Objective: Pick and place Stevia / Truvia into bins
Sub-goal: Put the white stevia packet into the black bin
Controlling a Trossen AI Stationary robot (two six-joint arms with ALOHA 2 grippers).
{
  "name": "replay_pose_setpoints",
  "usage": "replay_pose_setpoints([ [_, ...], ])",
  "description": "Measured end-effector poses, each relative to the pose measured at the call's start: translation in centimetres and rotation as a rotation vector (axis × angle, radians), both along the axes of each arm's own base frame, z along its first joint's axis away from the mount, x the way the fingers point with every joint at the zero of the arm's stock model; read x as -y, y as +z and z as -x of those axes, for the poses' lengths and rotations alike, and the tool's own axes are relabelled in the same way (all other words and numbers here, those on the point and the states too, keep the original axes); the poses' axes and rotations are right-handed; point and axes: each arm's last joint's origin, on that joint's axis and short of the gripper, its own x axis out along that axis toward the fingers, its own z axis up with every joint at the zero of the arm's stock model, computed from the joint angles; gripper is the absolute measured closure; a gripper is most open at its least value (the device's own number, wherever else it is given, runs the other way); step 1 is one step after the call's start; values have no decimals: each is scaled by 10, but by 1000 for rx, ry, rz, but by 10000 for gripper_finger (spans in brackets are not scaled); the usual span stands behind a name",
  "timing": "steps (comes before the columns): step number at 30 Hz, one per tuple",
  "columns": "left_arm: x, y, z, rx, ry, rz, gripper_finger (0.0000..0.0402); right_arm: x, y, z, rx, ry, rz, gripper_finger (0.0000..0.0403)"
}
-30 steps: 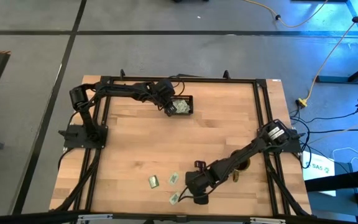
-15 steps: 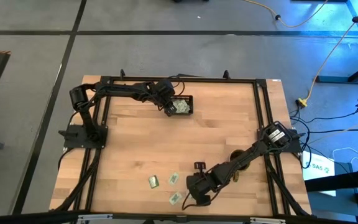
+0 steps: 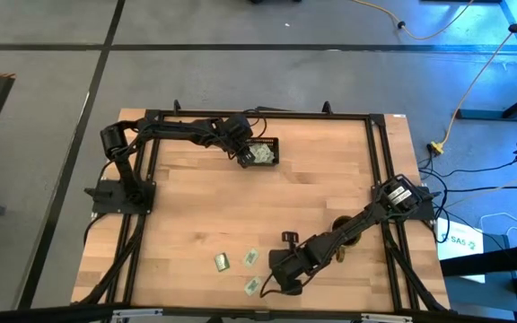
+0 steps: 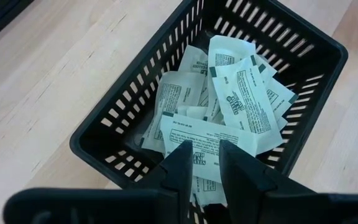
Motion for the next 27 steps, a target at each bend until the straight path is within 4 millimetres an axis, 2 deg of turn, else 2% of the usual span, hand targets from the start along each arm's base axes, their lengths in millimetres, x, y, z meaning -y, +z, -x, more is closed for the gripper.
replay_pose_setpoints([
  [6,1,10,2,28,-1,-14,327,0,2,0,17,-130,-13,401],
  [19,12,64,16,187,-25,-102,327,0,12,-1,34,-153,-10,402],
  [27,21,73,17,204,-76,-134,327,5,24,6,17,-158,28,403],
])
